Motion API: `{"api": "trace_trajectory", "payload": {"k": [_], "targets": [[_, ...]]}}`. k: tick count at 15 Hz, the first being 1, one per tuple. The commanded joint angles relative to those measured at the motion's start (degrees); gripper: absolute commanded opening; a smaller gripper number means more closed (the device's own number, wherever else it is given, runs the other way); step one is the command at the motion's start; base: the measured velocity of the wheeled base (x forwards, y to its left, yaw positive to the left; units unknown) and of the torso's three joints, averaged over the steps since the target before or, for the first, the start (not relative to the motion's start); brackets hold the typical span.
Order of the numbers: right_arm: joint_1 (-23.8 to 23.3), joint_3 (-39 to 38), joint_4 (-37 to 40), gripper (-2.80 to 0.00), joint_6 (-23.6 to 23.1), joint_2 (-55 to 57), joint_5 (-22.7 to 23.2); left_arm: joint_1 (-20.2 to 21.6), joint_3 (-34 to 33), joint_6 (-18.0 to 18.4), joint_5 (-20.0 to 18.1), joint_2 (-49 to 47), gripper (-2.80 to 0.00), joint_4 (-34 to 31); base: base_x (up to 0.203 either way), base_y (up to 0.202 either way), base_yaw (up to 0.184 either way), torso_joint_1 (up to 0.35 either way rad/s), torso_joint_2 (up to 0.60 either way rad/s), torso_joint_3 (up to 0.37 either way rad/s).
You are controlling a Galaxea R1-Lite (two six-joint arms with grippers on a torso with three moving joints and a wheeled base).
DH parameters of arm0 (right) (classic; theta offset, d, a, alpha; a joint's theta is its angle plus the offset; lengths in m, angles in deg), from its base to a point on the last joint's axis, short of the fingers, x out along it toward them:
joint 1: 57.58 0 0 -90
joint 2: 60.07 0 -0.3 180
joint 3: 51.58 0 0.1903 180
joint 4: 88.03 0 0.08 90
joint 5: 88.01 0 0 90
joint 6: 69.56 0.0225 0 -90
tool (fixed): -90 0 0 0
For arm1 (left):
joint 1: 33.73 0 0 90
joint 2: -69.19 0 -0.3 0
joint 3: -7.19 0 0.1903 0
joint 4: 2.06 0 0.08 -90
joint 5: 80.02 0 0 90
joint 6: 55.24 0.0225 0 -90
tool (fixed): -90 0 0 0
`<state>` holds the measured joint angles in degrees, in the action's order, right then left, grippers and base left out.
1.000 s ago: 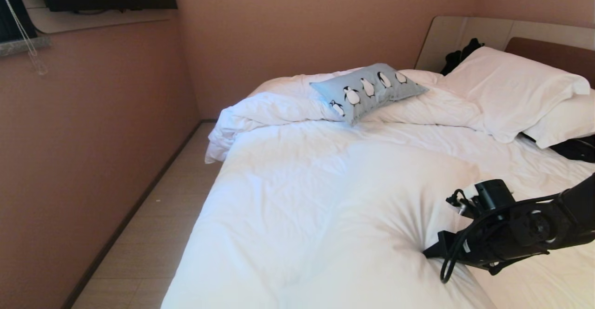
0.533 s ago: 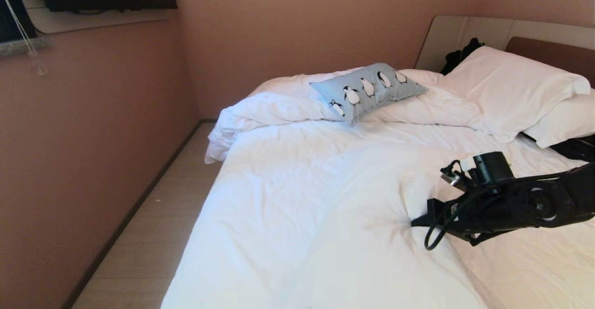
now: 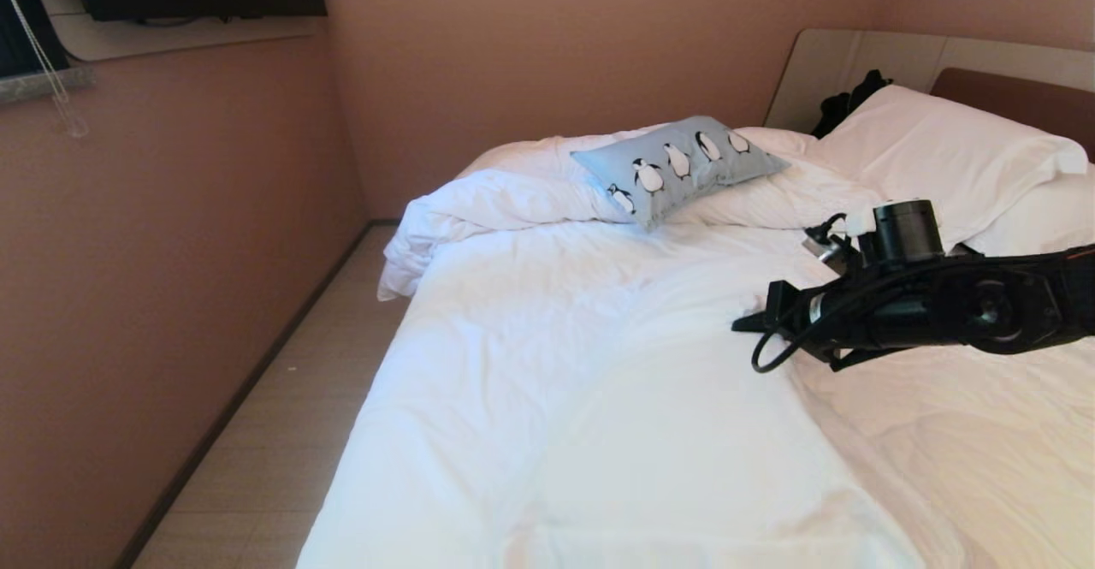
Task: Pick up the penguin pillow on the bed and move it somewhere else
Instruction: Move to the foot of the bed
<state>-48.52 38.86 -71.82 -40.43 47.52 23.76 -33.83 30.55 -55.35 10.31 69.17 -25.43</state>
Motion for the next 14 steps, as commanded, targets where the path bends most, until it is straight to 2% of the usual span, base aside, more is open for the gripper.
{"api": "trace_trajectory", "payload": {"k": [1,4,8,14], "targets": [[0.0,3.4,1.0,-2.8,4.3,-2.2,0.0,0.0,-0.1,-0.1,0.0,-0.1,-2.8,0.0,0.0,0.0,0.0,0.0,0.0,0.0],[0.0,5.7,3.1,-2.8,7.8,-5.1,0.0,0.0,0.0,-0.1,0.0,0.0,-2.8,0.0,0.0,0.0,0.0,0.0,0.0,0.0],[0.1,5.7,3.2,-2.8,7.8,-1.0,-0.8,0.0,-0.1,-0.1,0.0,0.0,-2.8,0.0,0.0,0.0,0.0,0.0,0.0,0.0],[0.1,10.8,5.0,-2.8,10.0,-4.9,-1.6,0.0,-0.1,-0.1,0.0,0.0,-2.8,0.0,0.0,0.0,0.0,0.0,0.0,0.0]]}}
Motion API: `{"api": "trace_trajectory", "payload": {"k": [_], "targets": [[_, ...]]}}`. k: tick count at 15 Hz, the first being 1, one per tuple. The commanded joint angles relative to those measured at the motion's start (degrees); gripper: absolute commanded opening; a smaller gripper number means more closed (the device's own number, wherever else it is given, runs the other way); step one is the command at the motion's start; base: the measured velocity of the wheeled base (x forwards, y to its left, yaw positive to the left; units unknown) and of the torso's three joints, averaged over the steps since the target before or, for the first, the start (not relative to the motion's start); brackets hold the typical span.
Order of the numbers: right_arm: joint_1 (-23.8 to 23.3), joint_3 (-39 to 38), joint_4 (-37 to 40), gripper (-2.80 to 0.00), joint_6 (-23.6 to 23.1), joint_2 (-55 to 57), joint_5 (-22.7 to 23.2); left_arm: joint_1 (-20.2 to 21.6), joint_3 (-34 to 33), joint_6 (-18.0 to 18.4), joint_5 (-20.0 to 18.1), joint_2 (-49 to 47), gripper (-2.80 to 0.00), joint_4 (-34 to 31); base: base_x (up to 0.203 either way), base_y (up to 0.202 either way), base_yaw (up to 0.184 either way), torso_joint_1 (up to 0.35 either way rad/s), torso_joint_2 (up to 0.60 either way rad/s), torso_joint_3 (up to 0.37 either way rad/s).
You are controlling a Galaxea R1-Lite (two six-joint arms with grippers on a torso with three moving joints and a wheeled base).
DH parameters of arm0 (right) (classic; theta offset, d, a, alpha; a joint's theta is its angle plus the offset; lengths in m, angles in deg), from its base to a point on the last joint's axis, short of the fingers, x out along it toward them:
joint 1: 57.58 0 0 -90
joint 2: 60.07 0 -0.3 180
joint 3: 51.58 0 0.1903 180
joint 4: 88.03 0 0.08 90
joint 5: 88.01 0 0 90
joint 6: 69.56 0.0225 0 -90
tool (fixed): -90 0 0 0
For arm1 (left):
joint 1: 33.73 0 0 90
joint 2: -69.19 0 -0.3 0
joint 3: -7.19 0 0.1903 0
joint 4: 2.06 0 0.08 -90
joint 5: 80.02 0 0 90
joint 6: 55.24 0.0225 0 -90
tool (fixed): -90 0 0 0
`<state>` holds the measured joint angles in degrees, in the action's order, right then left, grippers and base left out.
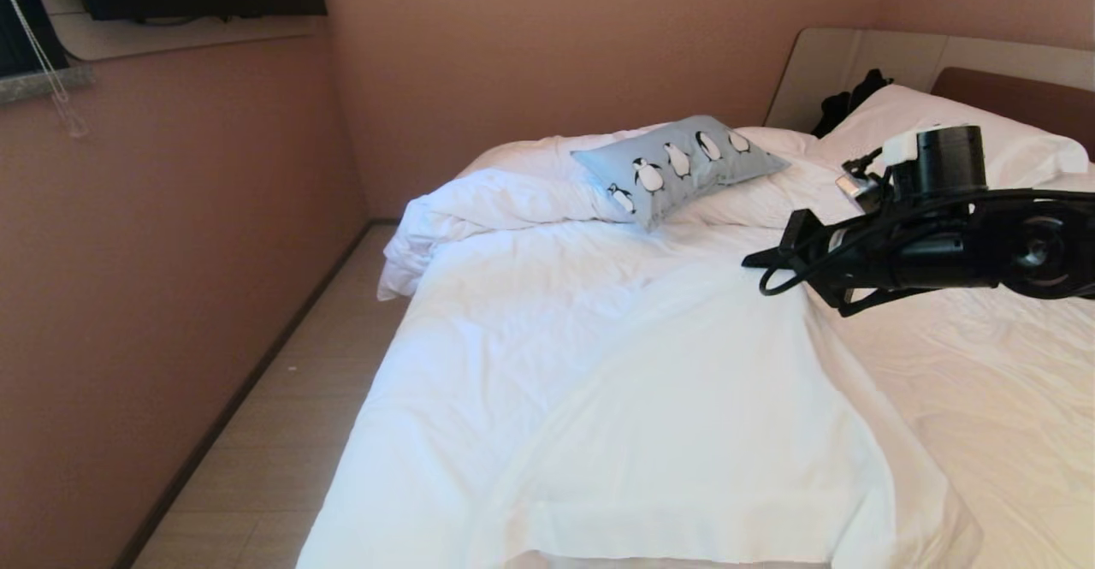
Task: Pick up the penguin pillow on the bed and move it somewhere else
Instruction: Move to the foot of the bed, then place the pillow at the end of the bed
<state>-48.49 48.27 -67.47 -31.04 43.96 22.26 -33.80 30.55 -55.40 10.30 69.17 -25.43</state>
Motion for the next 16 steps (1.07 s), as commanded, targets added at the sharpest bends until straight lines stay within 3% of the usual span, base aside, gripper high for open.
{"api": "trace_trajectory", "payload": {"k": [1,6,16], "targets": [[0.2,3.0,1.2,-2.8,0.7,-1.2,-0.7,0.0,-0.1,0.0,0.0,0.0,-2.8,0.0,0.0,0.0,0.0,0.0,0.0,0.0],[3.5,12.9,4.9,-2.8,1.9,1.1,-6.6,0.0,0.0,0.0,0.0,0.0,-2.8,0.0,0.0,0.0,0.0,0.0,0.0,0.0],[4.4,16.5,4.9,-2.8,2.1,2.4,-10.1,0.0,0.0,0.0,0.0,0.0,-2.8,0.0,0.0,0.0,0.0,0.0,0.0,0.0]]}}
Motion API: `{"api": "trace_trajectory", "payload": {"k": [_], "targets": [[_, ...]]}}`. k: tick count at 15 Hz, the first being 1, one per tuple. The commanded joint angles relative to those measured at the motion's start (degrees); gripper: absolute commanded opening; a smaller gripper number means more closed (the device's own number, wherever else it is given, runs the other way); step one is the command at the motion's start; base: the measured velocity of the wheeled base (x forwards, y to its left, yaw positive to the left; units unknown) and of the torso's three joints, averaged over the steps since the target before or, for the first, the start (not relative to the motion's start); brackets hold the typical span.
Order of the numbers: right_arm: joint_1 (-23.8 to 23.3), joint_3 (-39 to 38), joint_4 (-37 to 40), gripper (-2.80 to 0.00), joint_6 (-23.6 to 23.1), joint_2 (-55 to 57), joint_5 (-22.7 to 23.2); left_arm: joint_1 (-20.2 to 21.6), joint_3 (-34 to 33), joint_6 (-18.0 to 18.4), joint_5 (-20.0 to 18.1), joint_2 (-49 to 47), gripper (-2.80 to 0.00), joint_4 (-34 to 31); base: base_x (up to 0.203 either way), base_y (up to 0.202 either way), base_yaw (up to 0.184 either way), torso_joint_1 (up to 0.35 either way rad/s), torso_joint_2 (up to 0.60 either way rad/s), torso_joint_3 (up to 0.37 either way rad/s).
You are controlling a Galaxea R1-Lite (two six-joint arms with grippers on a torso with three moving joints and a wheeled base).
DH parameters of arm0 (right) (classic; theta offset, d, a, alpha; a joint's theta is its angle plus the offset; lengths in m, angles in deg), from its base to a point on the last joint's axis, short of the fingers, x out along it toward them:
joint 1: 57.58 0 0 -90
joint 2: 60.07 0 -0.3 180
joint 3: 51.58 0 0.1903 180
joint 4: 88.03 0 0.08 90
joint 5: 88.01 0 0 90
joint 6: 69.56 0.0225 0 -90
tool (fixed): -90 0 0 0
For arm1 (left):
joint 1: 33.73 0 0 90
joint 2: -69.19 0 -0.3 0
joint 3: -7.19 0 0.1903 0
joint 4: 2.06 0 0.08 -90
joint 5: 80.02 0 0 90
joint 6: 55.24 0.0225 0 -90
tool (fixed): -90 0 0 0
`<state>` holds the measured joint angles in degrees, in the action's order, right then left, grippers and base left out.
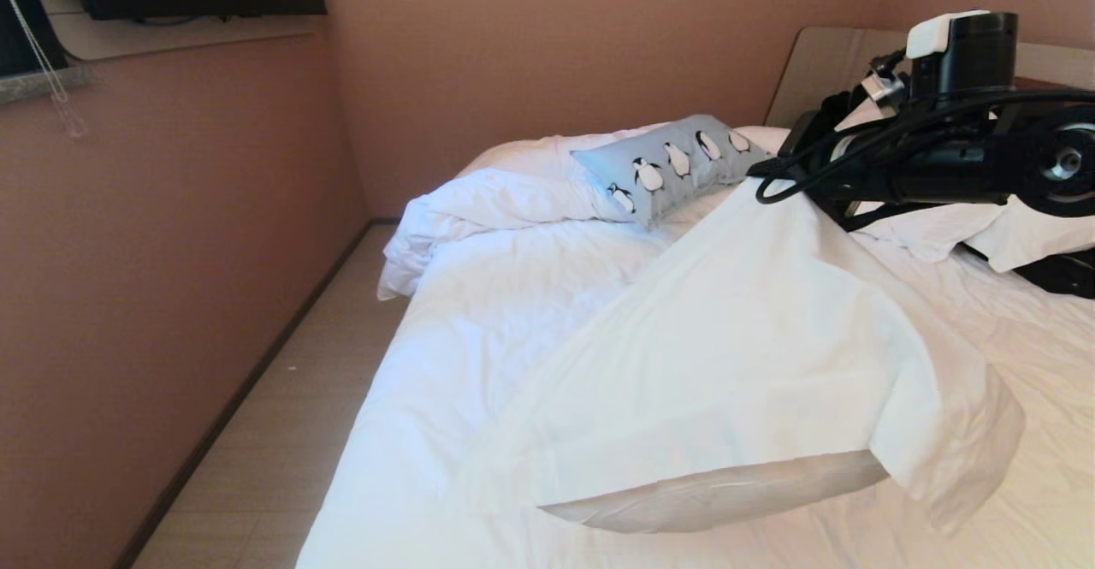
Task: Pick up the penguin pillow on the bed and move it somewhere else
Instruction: Place the pillow at the end of the bed
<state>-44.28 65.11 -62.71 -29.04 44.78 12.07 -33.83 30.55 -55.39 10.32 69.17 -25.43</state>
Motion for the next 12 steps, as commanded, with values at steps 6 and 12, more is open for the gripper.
{"api": "trace_trajectory", "payload": {"k": [6,12], "targets": [[4.9,-5.4,0.2,-2.8,-3.9,13.4,-6.5,0.0,0.0,0.0,0.0,0.0,-2.8,0.0,0.0,0.0,0.0,0.0,0.0,0.0],[4.0,-17.7,-1.5,-2.8,-10.0,11.9,-12.0,0.0,0.0,0.0,0.0,0.0,-2.8,0.0,0.0,0.0,0.0,0.0,0.0,0.0]]}}
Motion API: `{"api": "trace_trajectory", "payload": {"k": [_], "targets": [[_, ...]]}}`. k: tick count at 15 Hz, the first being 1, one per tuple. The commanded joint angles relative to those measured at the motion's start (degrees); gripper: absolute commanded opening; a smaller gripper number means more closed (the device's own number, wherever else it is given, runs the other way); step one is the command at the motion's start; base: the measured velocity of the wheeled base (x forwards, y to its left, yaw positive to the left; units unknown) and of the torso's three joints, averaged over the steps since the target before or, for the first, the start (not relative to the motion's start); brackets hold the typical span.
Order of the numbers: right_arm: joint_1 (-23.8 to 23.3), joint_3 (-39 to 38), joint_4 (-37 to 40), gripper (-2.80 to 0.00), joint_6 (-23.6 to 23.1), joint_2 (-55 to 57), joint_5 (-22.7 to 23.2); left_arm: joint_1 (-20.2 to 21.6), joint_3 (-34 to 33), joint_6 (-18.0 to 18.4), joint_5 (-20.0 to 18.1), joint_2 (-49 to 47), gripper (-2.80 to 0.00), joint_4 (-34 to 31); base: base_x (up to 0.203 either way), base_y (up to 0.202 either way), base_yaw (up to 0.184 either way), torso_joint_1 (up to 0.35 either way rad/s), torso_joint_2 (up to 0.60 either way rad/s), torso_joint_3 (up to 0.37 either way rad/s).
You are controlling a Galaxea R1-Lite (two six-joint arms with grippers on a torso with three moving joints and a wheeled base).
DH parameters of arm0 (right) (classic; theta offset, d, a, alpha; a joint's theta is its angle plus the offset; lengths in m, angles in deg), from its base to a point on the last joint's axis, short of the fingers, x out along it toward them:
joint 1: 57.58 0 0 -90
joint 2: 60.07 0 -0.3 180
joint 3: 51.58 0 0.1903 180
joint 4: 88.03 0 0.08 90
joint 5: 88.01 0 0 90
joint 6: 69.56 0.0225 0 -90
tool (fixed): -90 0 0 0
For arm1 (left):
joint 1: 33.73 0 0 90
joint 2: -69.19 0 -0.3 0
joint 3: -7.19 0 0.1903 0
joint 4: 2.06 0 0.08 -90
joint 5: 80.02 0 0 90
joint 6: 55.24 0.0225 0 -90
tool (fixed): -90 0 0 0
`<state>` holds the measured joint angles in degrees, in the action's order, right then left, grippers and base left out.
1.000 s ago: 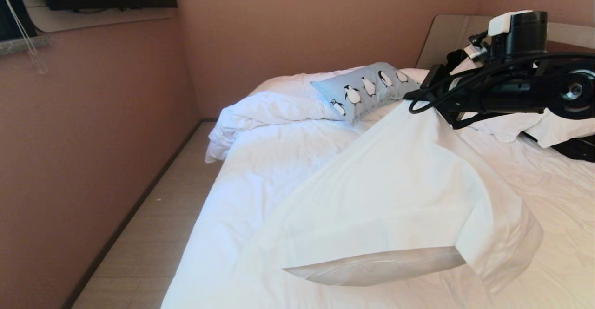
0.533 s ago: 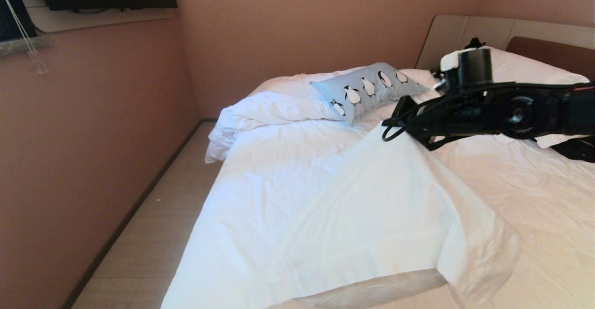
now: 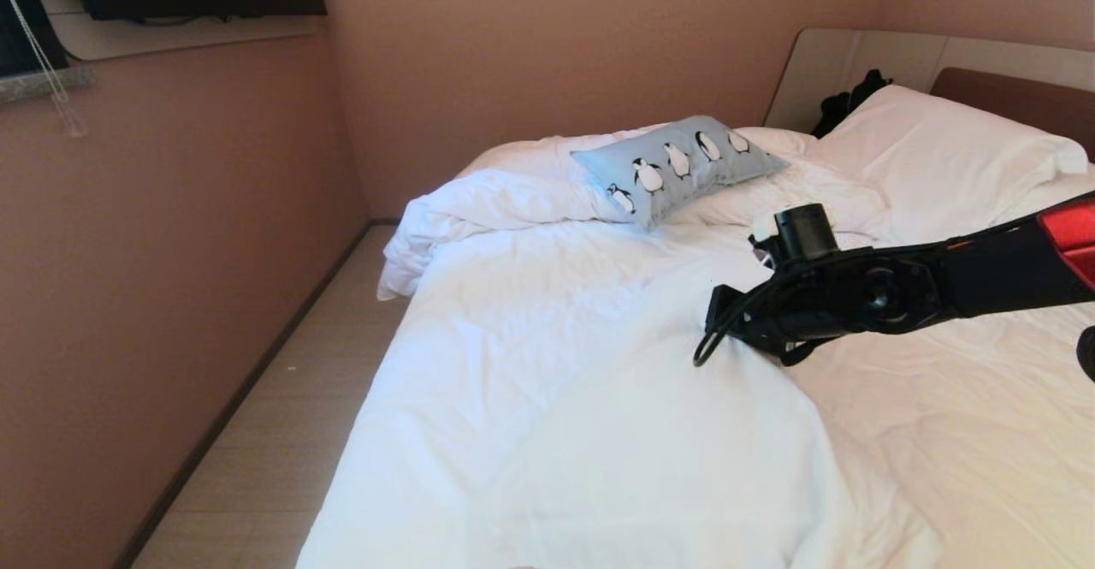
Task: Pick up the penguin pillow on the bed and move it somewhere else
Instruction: Place the pillow at the end of the bed
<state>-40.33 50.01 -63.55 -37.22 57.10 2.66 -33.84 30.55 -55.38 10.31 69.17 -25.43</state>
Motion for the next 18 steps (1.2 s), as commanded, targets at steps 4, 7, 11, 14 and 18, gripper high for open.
{"api": "trace_trajectory", "payload": {"k": [4,7,11,14,18], "targets": [[-0.2,-15.2,-6.8,-2.8,-4.2,-5.4,-3.1,0.0,0.0,0.0,0.0,0.0,-2.8,0.0,0.0,0.0,0.0,0.0,0.0,0.0],[-0.4,-23.8,-11.5,0.0,-5.3,-11.6,-3.2,0.0,0.0,0.0,0.0,0.0,-2.8,0.0,0.0,0.0,0.0,0.0,0.0,0.0],[-0.9,-33.8,-12.0,0.0,-5.4,-23.1,-3.3,0.0,0.0,0.0,0.0,0.0,-2.8,0.0,0.0,0.0,0.0,0.0,0.0,0.0],[-1.0,-38.3,-11.2,0.0,-5.7,-36.2,-4.3,0.0,-0.1,0.0,0.0,0.0,-2.8,0.0,0.0,0.0,0.0,0.0,0.0,0.0],[-1.2,-39.5,-3.7,-2.8,-9.2,-48.1,-14.3,0.0,0.0,0.0,0.0,0.0,-2.8,0.0,0.0,0.0,0.0,0.0,0.0,0.0]]}}
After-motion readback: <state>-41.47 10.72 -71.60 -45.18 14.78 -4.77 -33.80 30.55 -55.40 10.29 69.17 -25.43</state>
